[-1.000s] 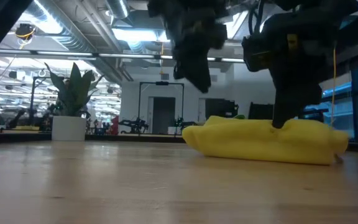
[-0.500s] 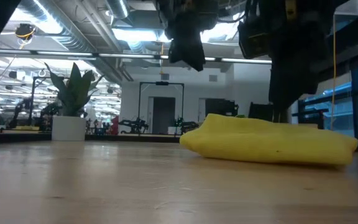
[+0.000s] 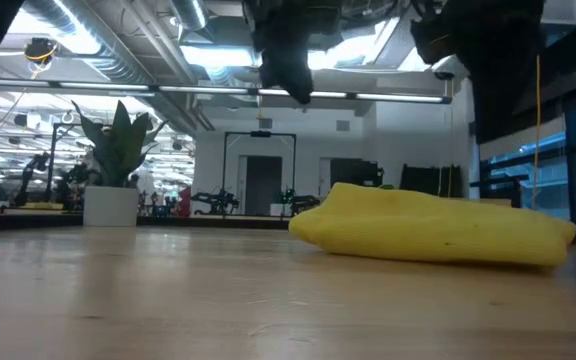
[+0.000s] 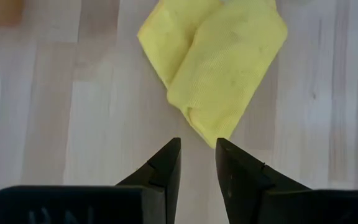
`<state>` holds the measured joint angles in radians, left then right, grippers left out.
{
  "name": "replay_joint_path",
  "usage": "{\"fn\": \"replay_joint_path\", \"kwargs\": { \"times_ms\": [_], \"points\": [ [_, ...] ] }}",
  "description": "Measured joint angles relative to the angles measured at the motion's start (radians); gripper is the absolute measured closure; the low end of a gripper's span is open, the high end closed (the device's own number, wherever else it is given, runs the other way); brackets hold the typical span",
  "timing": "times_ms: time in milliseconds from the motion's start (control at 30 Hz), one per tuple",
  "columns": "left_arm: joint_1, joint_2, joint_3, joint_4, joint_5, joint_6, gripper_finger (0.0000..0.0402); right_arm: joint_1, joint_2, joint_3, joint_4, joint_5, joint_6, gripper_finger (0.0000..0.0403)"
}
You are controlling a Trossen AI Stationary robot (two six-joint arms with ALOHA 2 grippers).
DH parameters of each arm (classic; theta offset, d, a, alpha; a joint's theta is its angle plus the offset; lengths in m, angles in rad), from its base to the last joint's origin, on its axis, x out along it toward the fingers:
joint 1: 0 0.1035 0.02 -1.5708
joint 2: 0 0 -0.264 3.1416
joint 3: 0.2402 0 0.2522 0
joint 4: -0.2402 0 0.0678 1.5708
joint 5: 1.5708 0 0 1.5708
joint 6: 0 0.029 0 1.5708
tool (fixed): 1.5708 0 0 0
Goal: Roll microfiber towels into tight, uniform cylinder then place into a basket
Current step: Fold the yellow towel
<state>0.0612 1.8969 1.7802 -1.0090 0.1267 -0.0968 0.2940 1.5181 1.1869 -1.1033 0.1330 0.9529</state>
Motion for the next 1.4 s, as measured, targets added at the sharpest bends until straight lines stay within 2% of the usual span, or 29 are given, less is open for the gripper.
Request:
{"fn": "replay_joint_path", "kwargs": {
  "times_ms": [267,400,567,733,900,1033,1267,1400],
  "points": [
    [0.004,0.08,-0.002,0.078,0.0,0.001,0.0311,-0.05,-0.039,-0.063,-0.005,-0.003,0.02,0.0248],
    [0.004,0.095,-0.001,0.076,0.018,0.015,0.0314,-0.069,-0.041,-0.097,0.052,-0.02,0.008,0.0248],
    [-0.018,0.093,-0.001,0.076,0.022,0.175,0.0314,-0.021,-0.042,-0.133,0.209,-0.029,-0.099,0.0248],
    [-0.061,0.093,-0.01,0.085,0.083,0.352,0.0314,0.062,-0.042,-0.166,0.368,-0.029,-0.174,0.0248],
    [-0.101,0.093,-0.087,0.091,0.101,0.446,0.0314,0.17,-0.032,-0.235,0.606,-0.025,-0.31,0.0248],
    [-0.128,0.094,-0.175,0.146,0.102,0.503,0.0314,0.211,-0.001,-0.257,0.767,0.02,-0.381,0.0248],
    [-0.156,0.094,-0.243,0.268,0.103,0.549,0.0315,0.216,0.087,-0.258,0.755,0.036,-0.439,0.0248],
    [-0.157,0.094,-0.254,0.31,0.103,0.552,0.0315,0.216,0.15,-0.258,0.694,0.119,-0.441,0.0248]
  ]
}}
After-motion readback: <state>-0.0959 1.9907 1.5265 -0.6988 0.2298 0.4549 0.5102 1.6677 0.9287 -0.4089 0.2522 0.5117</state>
